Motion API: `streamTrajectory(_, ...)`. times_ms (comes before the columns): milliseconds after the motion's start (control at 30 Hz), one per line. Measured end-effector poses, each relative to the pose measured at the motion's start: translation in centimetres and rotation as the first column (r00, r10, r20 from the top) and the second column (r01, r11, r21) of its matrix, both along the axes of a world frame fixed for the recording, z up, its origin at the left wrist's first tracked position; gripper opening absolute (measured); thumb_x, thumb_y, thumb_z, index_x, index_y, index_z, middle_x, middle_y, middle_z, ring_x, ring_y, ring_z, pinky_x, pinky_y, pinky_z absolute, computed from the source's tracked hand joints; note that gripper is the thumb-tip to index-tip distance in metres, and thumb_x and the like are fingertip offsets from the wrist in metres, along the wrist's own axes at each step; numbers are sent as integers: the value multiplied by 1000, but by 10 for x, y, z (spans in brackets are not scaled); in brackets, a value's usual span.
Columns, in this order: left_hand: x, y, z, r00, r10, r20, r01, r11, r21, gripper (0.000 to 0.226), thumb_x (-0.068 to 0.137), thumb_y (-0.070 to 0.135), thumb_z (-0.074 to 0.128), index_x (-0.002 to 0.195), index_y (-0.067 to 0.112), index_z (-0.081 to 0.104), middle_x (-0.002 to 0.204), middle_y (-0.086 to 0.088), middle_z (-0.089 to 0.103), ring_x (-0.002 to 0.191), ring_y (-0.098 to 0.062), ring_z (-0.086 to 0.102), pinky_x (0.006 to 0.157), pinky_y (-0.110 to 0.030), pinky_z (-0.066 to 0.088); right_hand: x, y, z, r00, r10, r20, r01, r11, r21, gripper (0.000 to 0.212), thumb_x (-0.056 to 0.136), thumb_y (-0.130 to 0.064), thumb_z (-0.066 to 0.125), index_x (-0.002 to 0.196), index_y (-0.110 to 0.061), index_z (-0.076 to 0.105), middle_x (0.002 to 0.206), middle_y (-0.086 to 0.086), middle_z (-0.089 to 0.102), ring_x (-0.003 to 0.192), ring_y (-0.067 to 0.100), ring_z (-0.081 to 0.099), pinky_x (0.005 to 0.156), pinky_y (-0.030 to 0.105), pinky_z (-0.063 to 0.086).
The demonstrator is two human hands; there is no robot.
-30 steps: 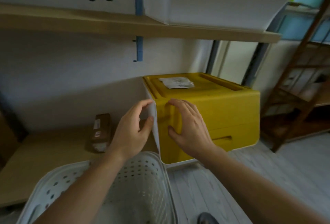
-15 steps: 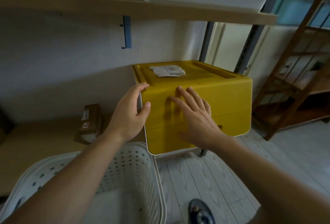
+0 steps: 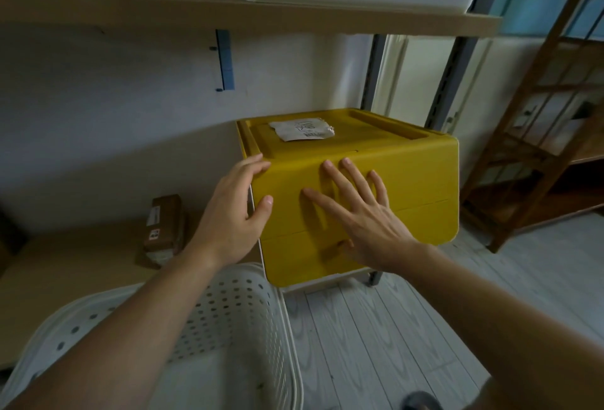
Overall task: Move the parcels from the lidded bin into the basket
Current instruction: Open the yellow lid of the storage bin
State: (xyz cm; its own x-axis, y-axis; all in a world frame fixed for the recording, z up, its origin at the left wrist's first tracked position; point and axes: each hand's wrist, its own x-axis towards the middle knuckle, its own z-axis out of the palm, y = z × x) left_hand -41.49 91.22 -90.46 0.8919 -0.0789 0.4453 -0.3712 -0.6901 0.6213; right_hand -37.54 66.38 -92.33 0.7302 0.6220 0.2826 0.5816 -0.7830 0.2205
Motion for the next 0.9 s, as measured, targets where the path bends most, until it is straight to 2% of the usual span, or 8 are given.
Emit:
streamTrajectory(133,-4,1,-1,1000,-12,-8,11,1000,-15,54,101,23,58,151,25,38,163,11,25,141,7,20,113,-25,25,-6,-6,-1,994,89,58,-89,996,-1,118,70,-24,85,160,-38,9,170,12,3,156,37,-4,119,69,14)
streamTrajectory(233,-7,5,-2,999,-48,-20,47,997,-57,57,102,26,57,153,27,33,164,13,23,147,-1,23,119,-41,33,-16,-12,-2,989,121,90,-126,991,47,113,70,-15,84,159,-35,17,169,12,13,157,36,3,118,68,19)
streamTrajectory(300,-8,9,-3,997,-75,-37,72,994,-82,59,101,36,55,155,29,30,164,15,23,149,-8,27,116,-51,38,-22,-16,-1,980,142,139,-154,985,77,105,76,-11,81,159,-34,20,167,11,18,157,34,8,119,66,20)
streamTrajectory(433,-10,15,-4,993,-99,-71,83,975,-204,68,95,66,35,156,39,26,159,10,38,146,-11,37,117,-54,36,-27,-15,11,945,127,301,-208,945,253,69,94,-13,66,153,-28,32,156,13,41,149,33,31,120,58,25)
streamTrajectory(533,-9,16,-7,988,-128,-88,104,966,-238,62,97,50,44,155,43,26,151,20,47,140,-2,43,117,-51,36,-23,-8,20,924,65,377,-203,919,339,63,93,-9,65,148,-26,39,146,11,52,142,32,42,119,56,24)
streamTrajectory(633,-6,17,-12,988,-71,-138,46,984,-175,81,85,36,61,154,51,20,154,13,45,138,-9,48,114,-50,40,-13,1,26,901,11,434,-192,906,376,57,87,-6,66,141,-22,55,134,7,60,131,29,50,115,52,29)
streamTrajectory(767,-2,13,-26,987,45,-154,-46,999,2,71,92,21,69,154,27,34,130,13,56,121,-15,57,92,-33,44,0,15,36,853,-62,518,-209,869,449,37,88,-8,62,123,-18,67,116,4,65,112,27,54,103,46,34)
streamTrajectory(900,0,9,-38,956,43,-291,-38,999,22,67,93,27,69,151,24,34,142,1,56,129,-23,55,99,-36,44,12,22,44,809,-140,571,-212,837,505,21,87,-5,62,105,-13,70,97,3,66,94,28,58,96,43,37)
